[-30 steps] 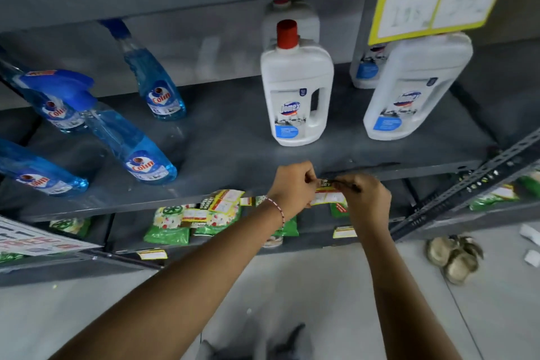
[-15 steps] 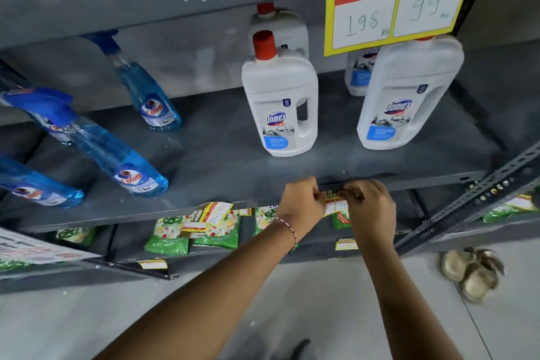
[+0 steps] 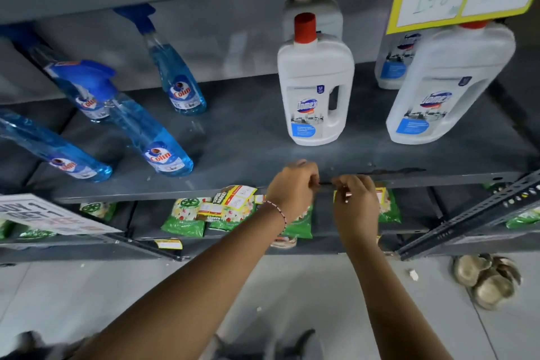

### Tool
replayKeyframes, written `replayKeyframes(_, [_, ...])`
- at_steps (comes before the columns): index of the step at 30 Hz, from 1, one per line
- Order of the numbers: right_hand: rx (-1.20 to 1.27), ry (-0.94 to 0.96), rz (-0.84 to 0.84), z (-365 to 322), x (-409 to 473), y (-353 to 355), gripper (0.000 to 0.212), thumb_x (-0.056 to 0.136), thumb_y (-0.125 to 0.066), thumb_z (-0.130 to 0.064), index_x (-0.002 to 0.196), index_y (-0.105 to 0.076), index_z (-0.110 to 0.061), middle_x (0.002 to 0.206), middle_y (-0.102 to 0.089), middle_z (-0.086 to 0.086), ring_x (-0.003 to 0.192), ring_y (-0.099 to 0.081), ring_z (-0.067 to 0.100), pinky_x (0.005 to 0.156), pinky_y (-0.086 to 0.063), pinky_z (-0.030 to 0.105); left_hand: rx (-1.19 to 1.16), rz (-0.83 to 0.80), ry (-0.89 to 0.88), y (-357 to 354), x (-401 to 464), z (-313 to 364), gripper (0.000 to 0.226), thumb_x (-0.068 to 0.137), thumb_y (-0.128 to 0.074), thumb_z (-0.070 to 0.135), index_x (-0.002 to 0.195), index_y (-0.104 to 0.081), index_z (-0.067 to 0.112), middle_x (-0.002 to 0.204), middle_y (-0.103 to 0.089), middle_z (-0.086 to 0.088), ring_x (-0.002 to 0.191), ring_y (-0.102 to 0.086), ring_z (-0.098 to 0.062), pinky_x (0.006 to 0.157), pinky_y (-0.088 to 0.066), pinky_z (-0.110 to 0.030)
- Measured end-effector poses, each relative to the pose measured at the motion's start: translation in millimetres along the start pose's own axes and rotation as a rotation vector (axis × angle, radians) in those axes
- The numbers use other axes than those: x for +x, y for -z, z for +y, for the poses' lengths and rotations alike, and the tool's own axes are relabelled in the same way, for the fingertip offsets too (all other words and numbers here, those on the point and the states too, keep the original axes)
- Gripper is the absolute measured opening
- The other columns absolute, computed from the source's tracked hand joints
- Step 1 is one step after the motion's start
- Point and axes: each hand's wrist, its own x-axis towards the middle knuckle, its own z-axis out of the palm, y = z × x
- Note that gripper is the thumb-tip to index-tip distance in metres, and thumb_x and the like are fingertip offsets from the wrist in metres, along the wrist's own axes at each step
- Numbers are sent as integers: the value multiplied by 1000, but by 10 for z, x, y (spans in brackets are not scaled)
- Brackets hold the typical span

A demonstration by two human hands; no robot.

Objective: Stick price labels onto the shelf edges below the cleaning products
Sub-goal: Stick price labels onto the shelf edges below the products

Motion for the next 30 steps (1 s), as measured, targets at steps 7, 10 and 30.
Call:
replayKeyframes(7, [92,197,-341,-576,-253,-604,21,84,-68,-4,103,-72,-13,101,-71,9,89,-68,26,79,-48,26,26,57,183,758,-316,-1043,30,63,-86,19,89,-71,21,93,-71,3,83,-64,-10,77,-51,-26])
replayKeyframes(10, [89,198,-447,-803,-268,-793,27,85,-67,-5,111,-71,-11,110,-71,11,99,-66,28,88,-45,26,-105,-2,259,943,-461,-1353,17,69,-81,2,84,-75,8,77,-72,-3,58,-60,7,64,-48,-16])
replayKeyframes(30, [87,-71,-410,-1645,-1066,-1753,7,83,-74,-17,89,-72,-17,84,-76,-1,79,-68,14,72,-50,27,-373,69,375,1529,-1343,-2772,8,74,-81,16,81,-77,15,61,-63,18,51,-53,11,60,-40,-10])
